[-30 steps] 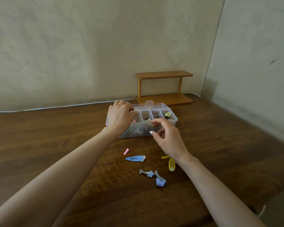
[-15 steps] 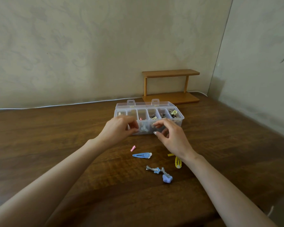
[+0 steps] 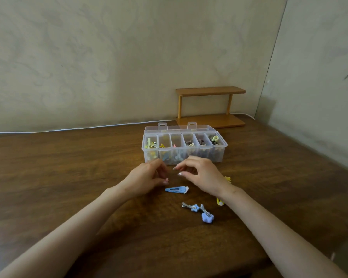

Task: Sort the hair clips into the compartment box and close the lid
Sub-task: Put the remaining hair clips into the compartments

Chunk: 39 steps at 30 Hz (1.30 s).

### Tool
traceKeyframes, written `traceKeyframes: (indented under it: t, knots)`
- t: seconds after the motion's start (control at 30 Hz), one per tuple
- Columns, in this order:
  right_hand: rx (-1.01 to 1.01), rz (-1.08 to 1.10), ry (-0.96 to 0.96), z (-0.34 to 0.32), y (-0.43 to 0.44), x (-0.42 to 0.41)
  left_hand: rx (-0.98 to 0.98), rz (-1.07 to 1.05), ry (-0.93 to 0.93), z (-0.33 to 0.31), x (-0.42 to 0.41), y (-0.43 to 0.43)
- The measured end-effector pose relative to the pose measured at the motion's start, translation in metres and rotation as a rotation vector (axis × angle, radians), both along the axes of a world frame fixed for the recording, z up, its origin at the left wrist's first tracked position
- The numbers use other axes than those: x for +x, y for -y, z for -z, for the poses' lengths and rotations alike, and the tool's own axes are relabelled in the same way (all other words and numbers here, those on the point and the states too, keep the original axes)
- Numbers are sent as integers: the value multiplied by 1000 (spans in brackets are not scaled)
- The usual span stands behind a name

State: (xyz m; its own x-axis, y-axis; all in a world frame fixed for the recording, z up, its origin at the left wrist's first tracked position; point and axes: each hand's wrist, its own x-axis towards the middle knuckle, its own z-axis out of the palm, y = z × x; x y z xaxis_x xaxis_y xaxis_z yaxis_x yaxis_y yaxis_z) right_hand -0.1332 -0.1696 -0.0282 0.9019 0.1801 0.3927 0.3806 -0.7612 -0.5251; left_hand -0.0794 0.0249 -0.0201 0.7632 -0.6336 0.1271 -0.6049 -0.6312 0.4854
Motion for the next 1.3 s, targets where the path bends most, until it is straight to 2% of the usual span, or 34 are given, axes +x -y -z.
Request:
traceKeyframes:
  t: [0.17,0.5,0.7,0.8,0.93,1.0,1.13,1.3]
  knots:
    - [-197,-68,-90,-4,-16,11,-31,-44,-8,4,-6,-3]
    - [-297,-58,-106,-9,-19,14,-64,-54,-22,4,-9,-7]
    - [-231,-51,-126,-11,-12,10,37,18,16,3,-16,-4]
    - [-200,-54,-151,-14,-9,10,26,41,19,4,-17,-2]
    - [34,8,-118,-32,1,12,17,57,10,5,-18,-1]
    - [89,52,-56,-47,5,19,11,61,9,5,-18,-1]
    - [119,172,79,-67,4,47,-12,53,24,5,-18,-1]
    - [47,238,40,-60,1,71,-50,26,26,5,-18,-2]
